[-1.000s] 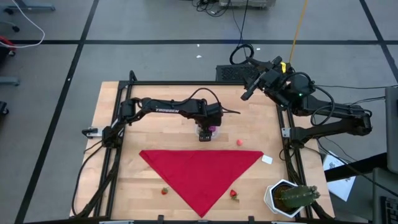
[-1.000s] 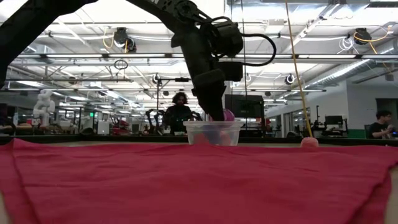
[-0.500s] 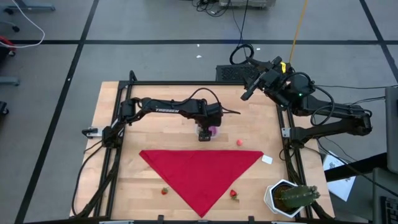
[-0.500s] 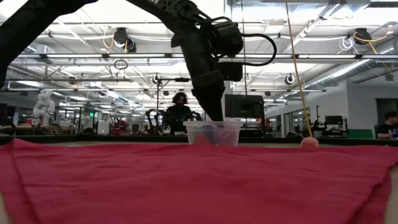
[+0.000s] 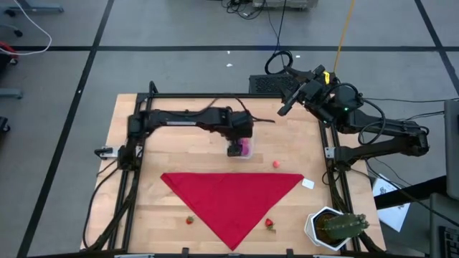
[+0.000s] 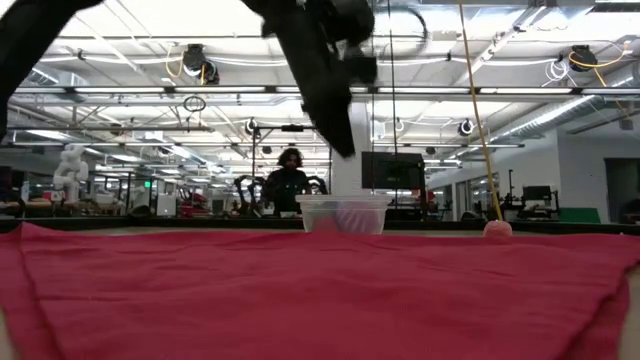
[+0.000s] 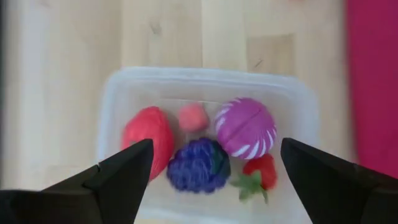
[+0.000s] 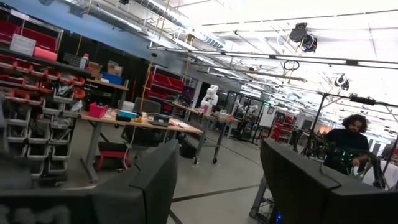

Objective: Pick and placing Produce into tupperware
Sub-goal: Put the pink peach into the transparent bin

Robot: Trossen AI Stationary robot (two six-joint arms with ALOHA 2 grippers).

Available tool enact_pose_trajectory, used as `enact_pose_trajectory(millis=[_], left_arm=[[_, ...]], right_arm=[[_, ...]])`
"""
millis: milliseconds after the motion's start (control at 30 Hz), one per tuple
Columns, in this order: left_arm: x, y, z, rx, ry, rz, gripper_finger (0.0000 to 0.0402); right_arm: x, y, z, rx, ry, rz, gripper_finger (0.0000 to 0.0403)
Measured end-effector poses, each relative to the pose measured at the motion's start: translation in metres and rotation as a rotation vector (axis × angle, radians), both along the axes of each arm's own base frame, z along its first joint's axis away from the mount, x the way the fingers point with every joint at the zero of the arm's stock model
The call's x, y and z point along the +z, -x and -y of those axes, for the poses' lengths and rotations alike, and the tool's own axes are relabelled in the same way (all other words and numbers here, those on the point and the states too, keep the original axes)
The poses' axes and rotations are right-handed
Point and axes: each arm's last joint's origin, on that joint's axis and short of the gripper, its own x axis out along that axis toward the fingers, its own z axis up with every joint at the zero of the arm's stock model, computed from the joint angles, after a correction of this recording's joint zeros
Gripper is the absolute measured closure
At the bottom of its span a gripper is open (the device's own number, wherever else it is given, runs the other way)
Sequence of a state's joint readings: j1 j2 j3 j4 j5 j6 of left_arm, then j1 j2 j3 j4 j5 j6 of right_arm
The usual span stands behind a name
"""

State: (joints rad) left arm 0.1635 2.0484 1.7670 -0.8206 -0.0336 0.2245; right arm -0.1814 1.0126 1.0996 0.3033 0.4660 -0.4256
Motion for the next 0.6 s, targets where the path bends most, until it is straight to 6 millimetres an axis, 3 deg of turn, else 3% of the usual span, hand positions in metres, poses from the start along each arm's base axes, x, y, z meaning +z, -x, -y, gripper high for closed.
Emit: enact_pose_trajectory(millis=[267, 433, 600], left_arm=[[0.097, 0.066, 0.011, 0.098, 0.033, 0.100, 0.0041], [0.132, 0.115, 0.006, 0.346, -0.039, 0.084, 0.0041], [0.153, 0.155, 0.002, 0.544, -0.075, 0.062, 0.0041]], right_arm=[[-0.005, -0.002, -0.001, 0.013, -0.026, -0.040, 0.0183], [-0.008, -0.004, -0.007, 0.041, -0.032, -0.080, 0.0183], [-0.015, -0.007, -0.017, 0.094, -0.073, -0.127, 0.0183]])
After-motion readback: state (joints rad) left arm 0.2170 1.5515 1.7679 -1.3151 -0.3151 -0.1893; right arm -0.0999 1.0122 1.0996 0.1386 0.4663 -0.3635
